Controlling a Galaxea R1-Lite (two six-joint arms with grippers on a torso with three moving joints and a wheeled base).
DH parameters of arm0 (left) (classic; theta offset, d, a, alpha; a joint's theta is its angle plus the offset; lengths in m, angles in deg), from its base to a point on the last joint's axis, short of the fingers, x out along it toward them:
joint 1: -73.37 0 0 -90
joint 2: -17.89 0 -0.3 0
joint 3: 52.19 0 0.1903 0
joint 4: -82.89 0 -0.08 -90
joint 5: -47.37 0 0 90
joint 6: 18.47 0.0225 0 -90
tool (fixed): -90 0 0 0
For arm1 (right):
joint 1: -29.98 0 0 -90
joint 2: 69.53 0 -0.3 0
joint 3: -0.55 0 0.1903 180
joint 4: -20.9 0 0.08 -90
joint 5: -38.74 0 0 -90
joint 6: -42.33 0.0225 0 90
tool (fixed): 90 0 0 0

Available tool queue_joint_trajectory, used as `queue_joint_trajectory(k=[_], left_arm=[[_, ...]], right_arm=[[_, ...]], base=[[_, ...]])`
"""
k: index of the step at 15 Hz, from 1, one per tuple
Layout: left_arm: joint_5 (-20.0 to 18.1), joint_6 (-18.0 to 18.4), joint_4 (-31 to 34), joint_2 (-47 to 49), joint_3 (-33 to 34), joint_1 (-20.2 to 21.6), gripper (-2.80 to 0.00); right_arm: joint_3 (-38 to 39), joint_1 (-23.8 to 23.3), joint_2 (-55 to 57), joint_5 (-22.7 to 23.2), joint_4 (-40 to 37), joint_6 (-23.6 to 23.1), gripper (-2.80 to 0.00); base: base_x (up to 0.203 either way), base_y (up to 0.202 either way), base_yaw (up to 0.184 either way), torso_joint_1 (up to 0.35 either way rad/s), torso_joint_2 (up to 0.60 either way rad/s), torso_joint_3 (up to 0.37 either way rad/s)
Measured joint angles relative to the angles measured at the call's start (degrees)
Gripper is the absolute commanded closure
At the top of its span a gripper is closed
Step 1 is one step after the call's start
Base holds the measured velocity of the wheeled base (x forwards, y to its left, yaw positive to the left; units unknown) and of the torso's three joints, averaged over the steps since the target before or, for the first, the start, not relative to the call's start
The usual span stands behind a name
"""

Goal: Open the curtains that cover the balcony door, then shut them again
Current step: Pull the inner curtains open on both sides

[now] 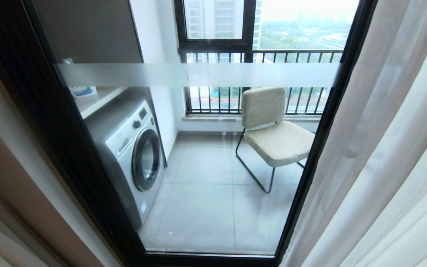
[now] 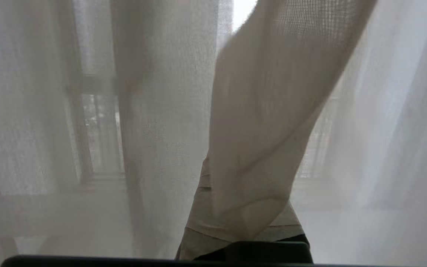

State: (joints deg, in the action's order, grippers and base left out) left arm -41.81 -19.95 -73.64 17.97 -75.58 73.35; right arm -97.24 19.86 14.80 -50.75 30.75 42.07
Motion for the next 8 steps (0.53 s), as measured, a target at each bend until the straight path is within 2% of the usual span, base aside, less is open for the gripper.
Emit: queue_joint_trajectory(k=[8], left_arm=[[-0.05,0.00,-0.01,0.00,0.02,0.07,0.00]], right_arm=[[1.06,-1.59,-0.94,0.00,0.05,0.02,0.00]], base=[[0.000,-0.187,0.005,0.001,0.00,0.002]])
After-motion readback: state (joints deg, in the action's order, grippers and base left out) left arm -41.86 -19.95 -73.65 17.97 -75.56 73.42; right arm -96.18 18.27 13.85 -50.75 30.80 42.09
